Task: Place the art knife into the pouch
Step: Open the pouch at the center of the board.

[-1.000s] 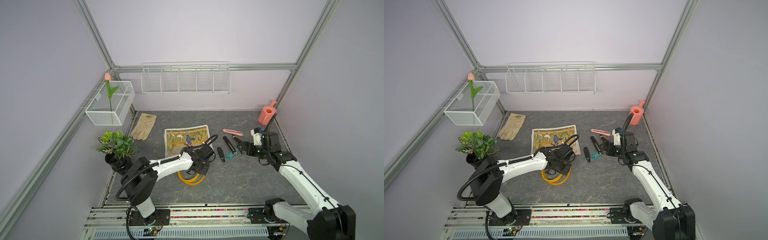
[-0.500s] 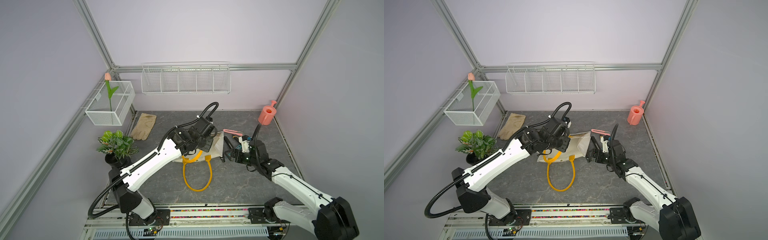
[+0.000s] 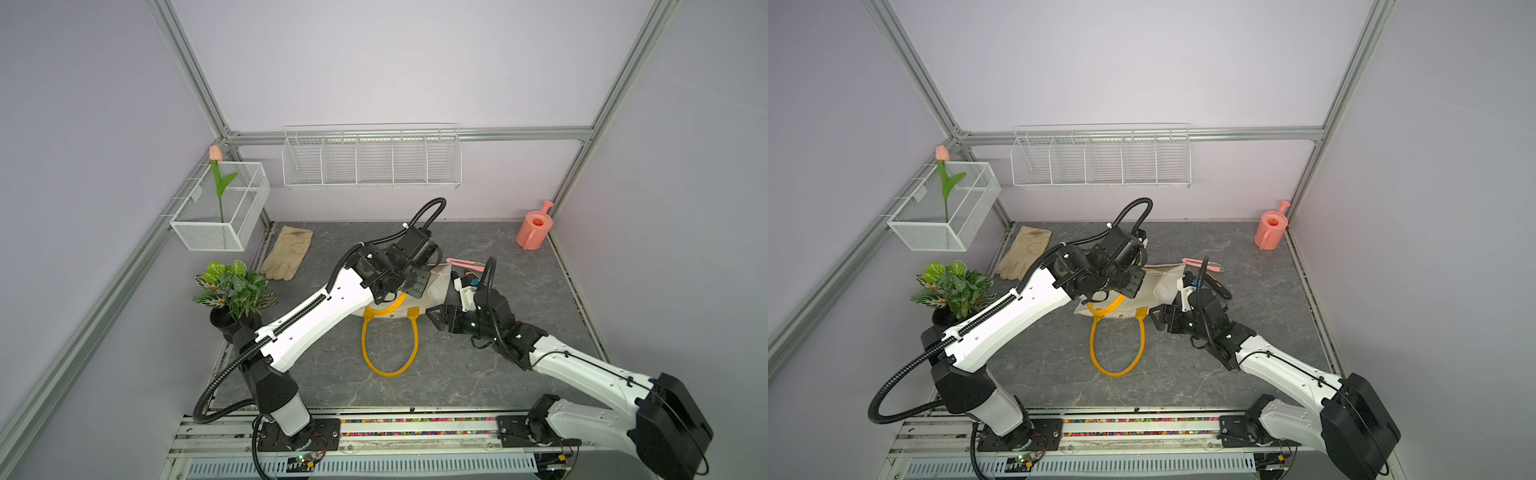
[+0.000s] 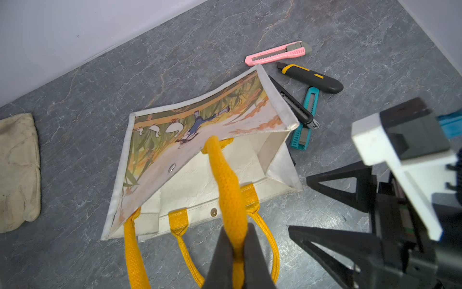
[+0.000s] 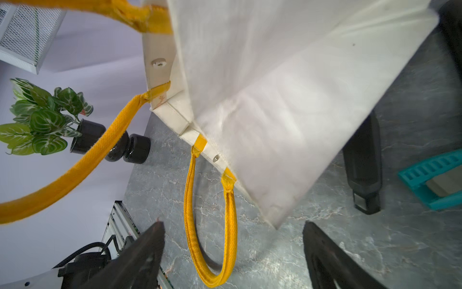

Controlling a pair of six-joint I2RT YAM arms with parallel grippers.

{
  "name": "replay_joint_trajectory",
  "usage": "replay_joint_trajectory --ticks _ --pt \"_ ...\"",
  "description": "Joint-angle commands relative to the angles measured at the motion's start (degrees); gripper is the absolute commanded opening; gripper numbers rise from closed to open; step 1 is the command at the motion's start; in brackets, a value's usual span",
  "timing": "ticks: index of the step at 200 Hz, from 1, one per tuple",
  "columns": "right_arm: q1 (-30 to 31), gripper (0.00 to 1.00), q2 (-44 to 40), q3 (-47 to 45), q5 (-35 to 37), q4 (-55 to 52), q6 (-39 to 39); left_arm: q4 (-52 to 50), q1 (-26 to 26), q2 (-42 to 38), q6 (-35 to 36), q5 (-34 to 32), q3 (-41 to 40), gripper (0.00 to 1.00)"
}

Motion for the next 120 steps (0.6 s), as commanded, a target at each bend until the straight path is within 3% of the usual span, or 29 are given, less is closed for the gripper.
replay_joint_trajectory --ticks 1,23,69,120 --pt "2.68 0.88 2.27 1.43 5.18 -0.01 1.68 -0.18 -0.29 0.16 0.13 -1.19 1.48 0.0" --pt "4.23 0.88 4.67 3.0 10.24 -4.24 3.29 0.31 -0.25 -0.12 -0.01 -0.72 1.39 0.0" --pt "4.83 0.89 5.95 -0.59 20.98 1.92 9.13 0.96 -0.3 -1.57 -0.34 0.18 0.18 0.0" --pt "5.0 0.89 13.66 3.18 21.21 8.23 12.62 1.66 -0.32 -3.97 -1.22 0.44 -2.21 0.0"
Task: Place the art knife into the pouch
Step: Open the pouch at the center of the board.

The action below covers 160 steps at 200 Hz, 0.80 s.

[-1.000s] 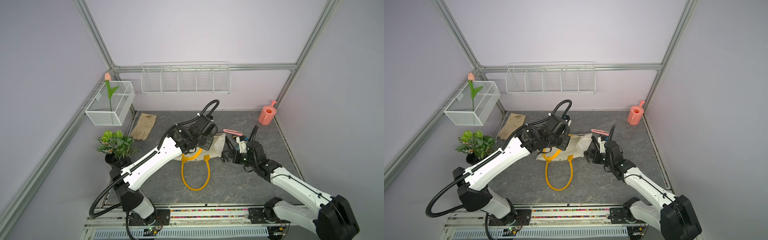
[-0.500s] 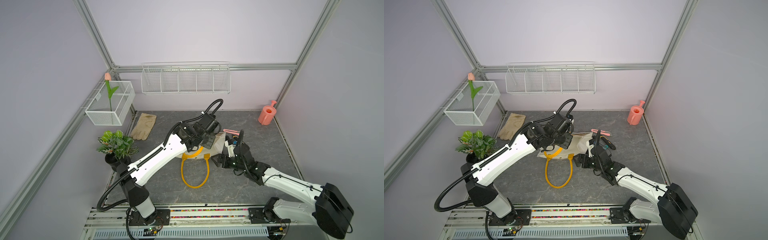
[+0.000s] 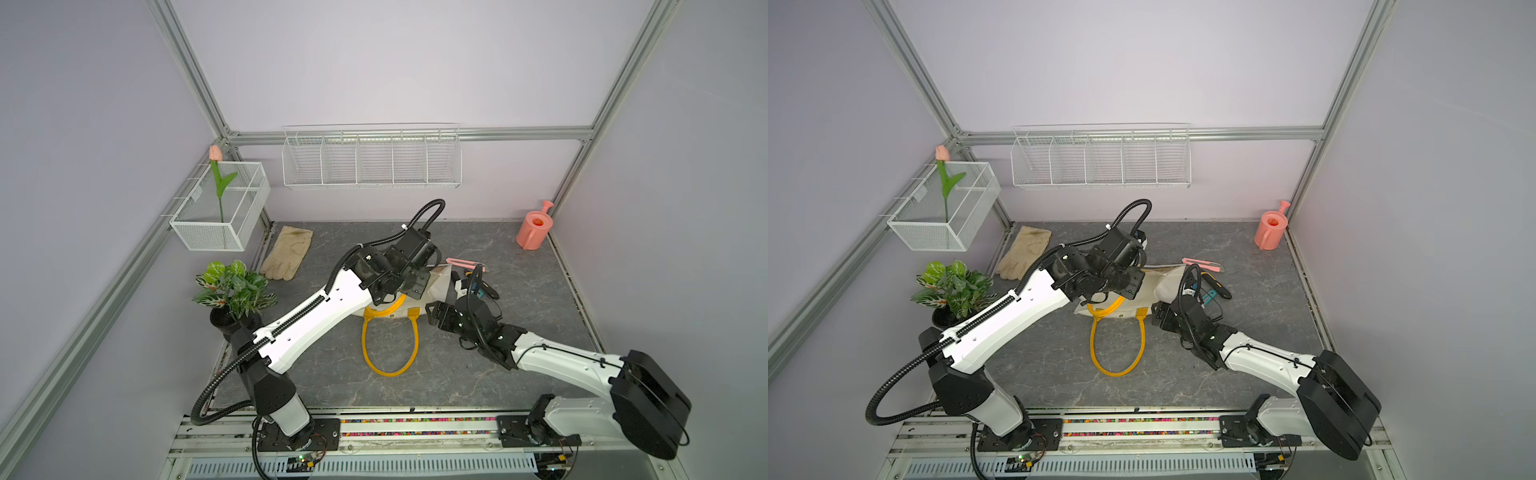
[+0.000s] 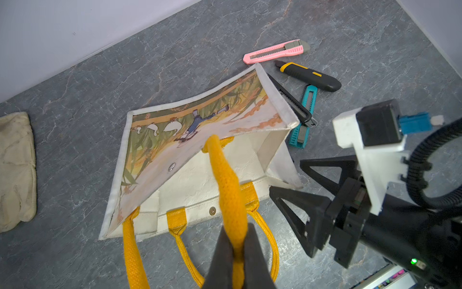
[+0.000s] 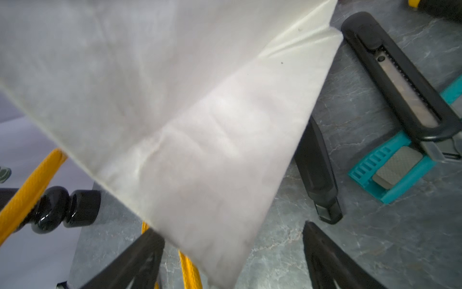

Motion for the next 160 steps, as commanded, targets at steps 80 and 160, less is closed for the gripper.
replay_joint_trajectory --ticks 80,160 --pt "1.66 0.51 9.91 3.42 7.02 8.5 3.98 0.08 -0.33 -5.96 -0.87 -1.09 -0.45 0.0" --pt "0.28 0.07 5.6 22.46 -4.93 -11.89 -14.44 -6.18 -0.36 -13.5 -1.41 -9.44 0.14 0.0"
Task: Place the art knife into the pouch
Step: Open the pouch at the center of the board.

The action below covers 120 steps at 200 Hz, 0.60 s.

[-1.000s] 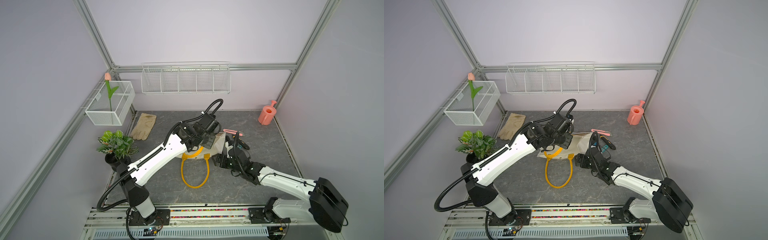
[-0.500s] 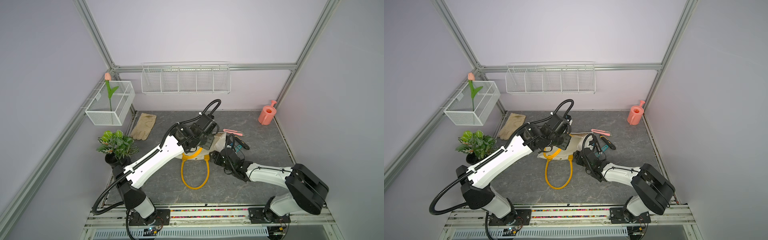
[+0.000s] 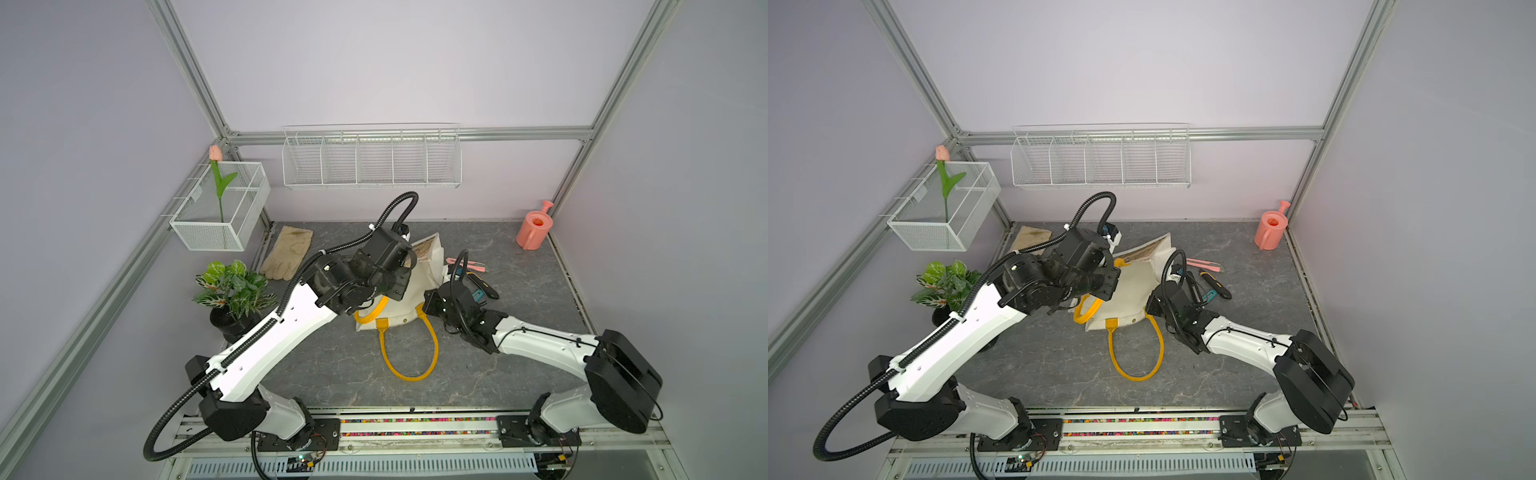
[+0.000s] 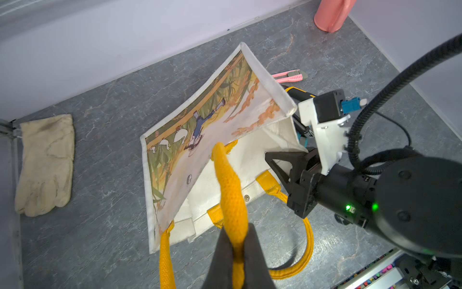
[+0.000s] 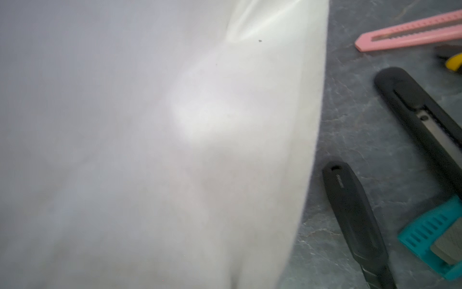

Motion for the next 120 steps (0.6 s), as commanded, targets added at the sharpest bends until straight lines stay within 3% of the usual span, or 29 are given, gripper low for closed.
replay_joint_trajectory --ticks 1,35,74,120 --pt "-0.88 0.07 -1.95 9.33 -8.14 -10.34 -9.53 -3.01 -0.34 -1.89 -0.62 -5.53 1.35 0.0" --pt "-3.42 0.07 -2.5 20.58 -21.31 -27.35 -17.59 -5.02 1.58 -3.27 -0.05 -7.66 2.49 0.0" --pt "-7.17 0.07 -4.11 28.02 -27.71 -43.82 -24.73 -5.57 6.48 -3.93 1.4 -6.5 3.07 0.0" --pt "-9.82 0.07 -1.07 33.03 -33.97 -53.2 -33.17 -6.66 11.58 -2.57 3.42 -4.87 5.67 0.0"
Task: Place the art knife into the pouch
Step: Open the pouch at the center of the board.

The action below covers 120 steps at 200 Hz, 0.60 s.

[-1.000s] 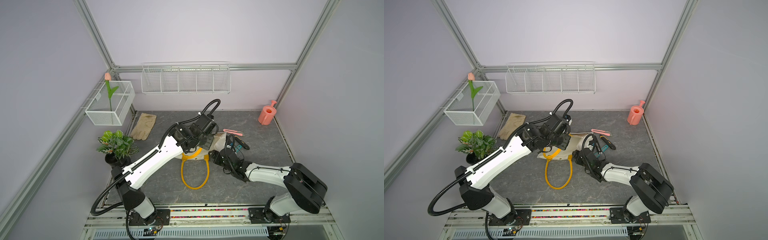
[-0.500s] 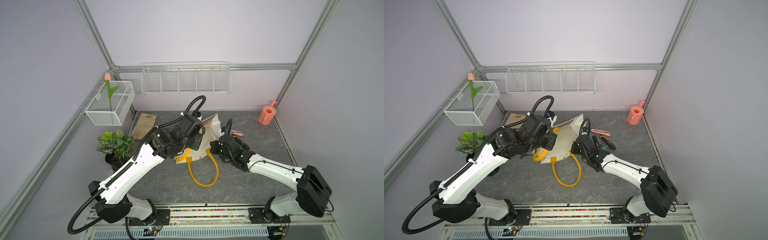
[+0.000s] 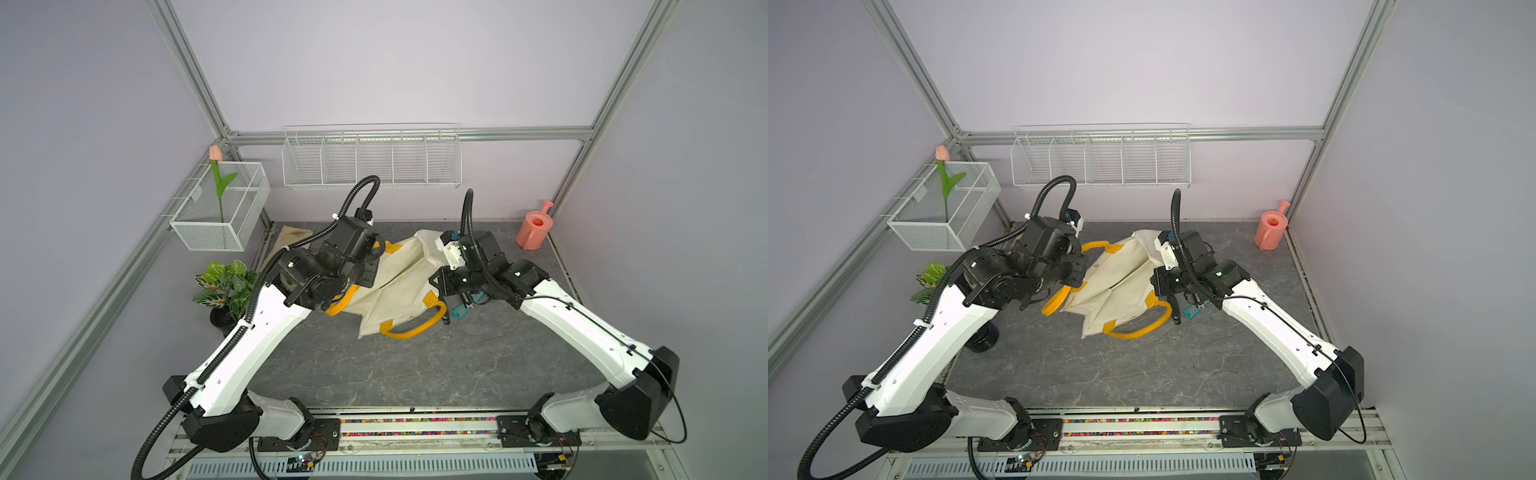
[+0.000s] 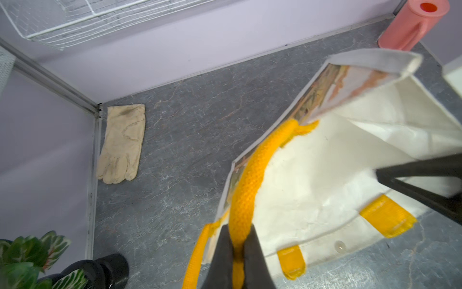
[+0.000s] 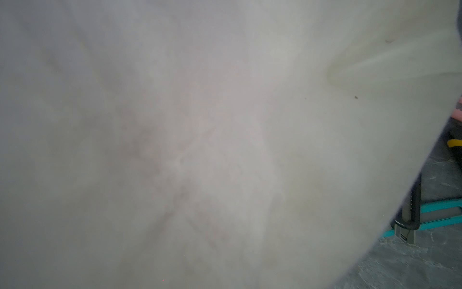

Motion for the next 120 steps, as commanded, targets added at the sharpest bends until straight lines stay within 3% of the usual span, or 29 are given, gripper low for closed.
replay_joint_trajectory --ticks 1,15,41,62,86,120 --pt "-0.88 0.07 1.1 2.32 -7.7 -7.11 -7.29 -1.96 2.27 0.36 1.37 0.12 2.61 0.0" --pt "-1.06 0.07 2.93 2.87 -10.76 -7.31 -8.92 -1.57 3.65 0.67 1.85 1.12 2.48 0.01" --pt "-1.12 0.07 6.42 4.47 -14.67 -8.17 -12.89 -0.7 7.87 2.13 2.91 3.76 1.13 0.37" --pt "-1.07 0.07 9.09 5.73 -16.65 -9.5 -16.04 1.73 10.18 3.15 3.68 6.65 -2.51 0.55" --pt "-1.06 0.07 11.38 6.4 -16.63 -10.11 -17.69 5.35 10.34 4.42 3.06 7.51 -7.22 0.63" --pt "-1.06 0.07 15.01 8.29 -16.62 -11.27 -17.0 10.13 10.32 4.85 3.21 11.4 -11.54 0.65"
